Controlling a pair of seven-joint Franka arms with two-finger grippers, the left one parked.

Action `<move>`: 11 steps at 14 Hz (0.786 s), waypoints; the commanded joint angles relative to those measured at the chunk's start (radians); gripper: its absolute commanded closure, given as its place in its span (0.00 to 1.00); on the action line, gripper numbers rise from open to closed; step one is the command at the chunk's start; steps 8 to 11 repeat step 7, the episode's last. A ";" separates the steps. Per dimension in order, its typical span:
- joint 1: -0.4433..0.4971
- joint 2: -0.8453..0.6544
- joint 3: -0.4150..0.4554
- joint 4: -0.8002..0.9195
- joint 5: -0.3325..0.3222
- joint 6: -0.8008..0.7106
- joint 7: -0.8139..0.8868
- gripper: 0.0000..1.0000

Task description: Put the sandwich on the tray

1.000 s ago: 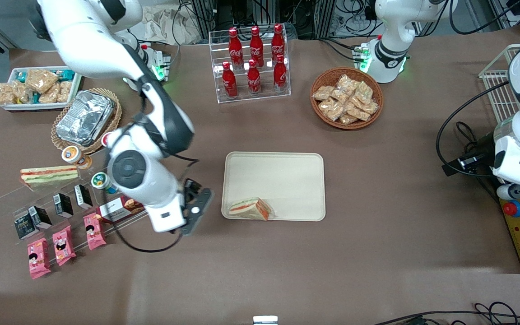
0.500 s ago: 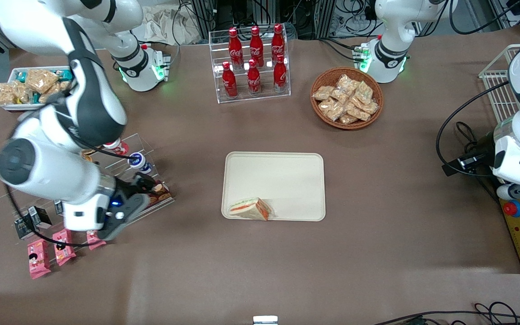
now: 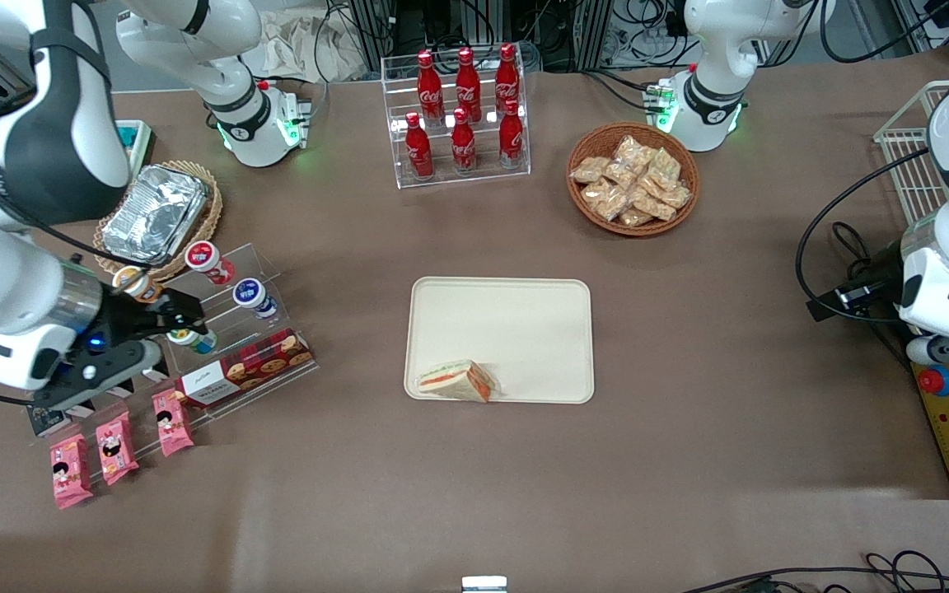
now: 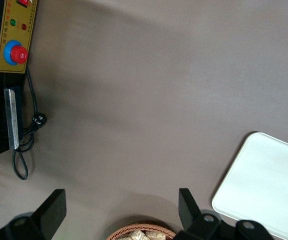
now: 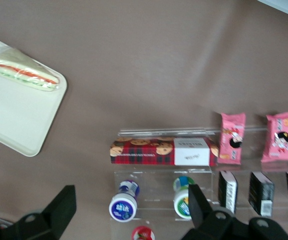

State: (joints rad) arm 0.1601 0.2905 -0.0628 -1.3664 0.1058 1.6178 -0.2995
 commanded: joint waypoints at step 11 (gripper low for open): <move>-0.060 -0.044 -0.037 -0.026 0.057 -0.062 0.074 0.00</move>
